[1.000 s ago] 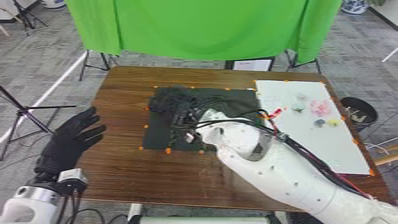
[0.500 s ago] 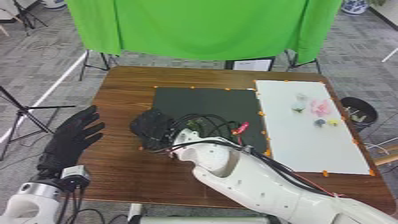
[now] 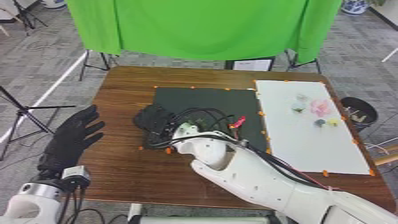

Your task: Arrange flowers

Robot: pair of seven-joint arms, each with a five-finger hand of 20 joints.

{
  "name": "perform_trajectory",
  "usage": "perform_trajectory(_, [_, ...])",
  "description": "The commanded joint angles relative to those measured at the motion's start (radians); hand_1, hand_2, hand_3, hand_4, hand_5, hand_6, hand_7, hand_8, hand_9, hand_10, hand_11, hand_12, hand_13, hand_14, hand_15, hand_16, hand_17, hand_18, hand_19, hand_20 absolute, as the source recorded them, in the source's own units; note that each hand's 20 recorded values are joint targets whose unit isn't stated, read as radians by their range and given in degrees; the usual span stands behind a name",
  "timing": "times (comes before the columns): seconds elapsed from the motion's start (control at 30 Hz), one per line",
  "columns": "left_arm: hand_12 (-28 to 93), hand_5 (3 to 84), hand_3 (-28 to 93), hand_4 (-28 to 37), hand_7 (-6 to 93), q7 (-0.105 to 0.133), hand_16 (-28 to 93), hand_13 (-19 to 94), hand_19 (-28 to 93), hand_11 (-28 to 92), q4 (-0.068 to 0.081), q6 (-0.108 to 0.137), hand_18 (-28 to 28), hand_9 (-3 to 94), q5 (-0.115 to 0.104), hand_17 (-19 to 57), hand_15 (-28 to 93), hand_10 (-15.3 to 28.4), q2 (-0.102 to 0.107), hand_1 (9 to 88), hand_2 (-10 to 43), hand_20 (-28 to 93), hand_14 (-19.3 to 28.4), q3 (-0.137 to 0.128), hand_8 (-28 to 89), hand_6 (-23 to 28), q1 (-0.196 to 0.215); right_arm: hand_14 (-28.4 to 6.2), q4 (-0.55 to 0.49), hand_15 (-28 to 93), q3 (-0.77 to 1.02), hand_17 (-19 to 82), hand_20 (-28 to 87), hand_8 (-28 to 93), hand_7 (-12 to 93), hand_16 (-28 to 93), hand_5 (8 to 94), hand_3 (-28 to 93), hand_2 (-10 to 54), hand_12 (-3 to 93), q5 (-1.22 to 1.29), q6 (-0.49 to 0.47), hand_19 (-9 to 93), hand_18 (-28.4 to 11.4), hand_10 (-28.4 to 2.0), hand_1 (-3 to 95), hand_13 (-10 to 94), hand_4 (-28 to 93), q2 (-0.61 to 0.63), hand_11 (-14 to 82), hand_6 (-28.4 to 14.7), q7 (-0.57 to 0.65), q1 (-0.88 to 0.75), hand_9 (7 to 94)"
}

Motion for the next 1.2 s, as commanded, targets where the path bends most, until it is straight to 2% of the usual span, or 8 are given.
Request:
perform_trajectory(0.03, [19,31.1,81,-28.3,26.7,-0.005,3,17,38,24,-0.002,0.0,20.5,20.4,0.006,-8.0,30,8.4,-0.01,22.8,-9.4,10,10.8,-0.002,-14,0.1,0.013,-4.3,-0.008,82,0.019,42,64,6,45,37,68.5,85,-9.5,47.0,-0.056,-0.129,93,-18.8,-3.1,46.8,74,-28,-0.006,10.2,2.1,0.034,0.018,87.4])
perform_trajectory(0.2, [19,32.3,81,-28.3,27.9,-0.008,3,17,38,25,0.0,-0.005,19.9,20.8,0.005,-7.6,31,7.7,-0.009,22.6,-9.5,11,9.9,-0.002,-15,-0.4,0.01,-5.2,-0.023,82,0.038,39,62,3,43,37,66.1,83,-9.5,43.1,-0.053,-0.195,93,-19.1,-3.8,42.5,72,-28,-0.006,8.9,1.2,0.034,0.015,83.9])
perform_trajectory(0.33, [19,32.8,82,-28.3,28.3,-0.014,3,18,38,25,0.0,-0.006,19.9,20.9,0.005,-7.6,31,7.6,-0.01,22.3,-9.5,11,9.9,-0.002,-15,-0.7,0.012,-5.4,-0.027,82,0.044,38,61,1,37,36,64.3,86,-9.5,31.2,-0.044,-0.193,93,-19.2,-6.0,35.7,70,-28,-0.003,19.4,0.9,0.039,0.011,76.6])
perform_trajectory(0.4, [19,32.7,82,-28.3,28.3,-0.019,3,18,38,25,0.003,-0.01,19.9,20.8,0.006,-7.6,31,7.7,-0.009,22.3,-9.5,11,10.0,-0.001,-15,-0.7,0.009,-5.3,-0.031,82,0.043,37,60,-8,36,35,63.4,87,-9.5,24.3,-0.031,-0.187,93,-19.1,-7.2,33.7,70,-28,0.0,23.6,1.0,0.059,0.011,74.1])
perform_trajectory(0.57, [18,31.6,83,-28.3,28.0,-0.019,2,17,38,25,0.001,-0.011,19.9,20.3,0.006,-7.6,30,7.4,-0.012,21.8,-9.5,11,9.9,-0.002,-15,-1.1,0.018,-5.5,-0.072,82,0.061,37,60,-16,35,35,61.8,86,-9.5,22.7,-0.001,-0.196,93,-19.4,-8.4,32.9,69,-28,0.016,24.0,0.1,0.083,0.009,71.5])
perform_trajectory(0.8, [17,28.8,82,-28.3,25.6,-0.021,2,17,37,23,-0.011,-0.009,20.6,19.4,0.006,-8.0,27,7.9,-0.029,21.9,-9.5,11,11.1,-0.022,-14,-0.4,0.049,-6.4,-0.196,83,0.169,35,59,-15,34,33,54.9,83,-9.5,22.4,0.078,-0.388,93,-19.7,-10.3,31.1,66,-28,0.061,23.8,-1.9,0.051,-0.005,64.6])
perform_trajectory(1.1, [17,28.8,74,-27.2,21.4,-0.031,2,18,39,21,-0.022,-0.011,22.6,20.5,0.013,-8.9,30,10.0,-0.06,25.7,-4.1,11,14.4,-0.04,-11,2.7,0.076,-9.2,-0.378,84,0.412,30,59,-13,30,27,32.6,88,-9.5,22.2,0.248,-0.433,90,-20.7,-13.8,22.7,54,-28,0.347,20.8,-5.2,0.159,-0.088,40.9])
perform_trajectory(1.2, [18,29.0,73,-26.2,21.1,-0.026,2,18,40,21,-0.024,-0.006,23.1,20.9,0.013,-9.0,30,10.5,-0.066,26.2,-3.4,11,15.1,-0.045,-11,3.0,0.088,-9.8,-0.397,84,0.494,28,59,-13,29,26,28.6,89,-9.5,22.9,0.315,-0.302,89,-21.2,-14.9,22.0,51,-28,0.478,19.9,-5.3,0.185,-0.156,36.2])
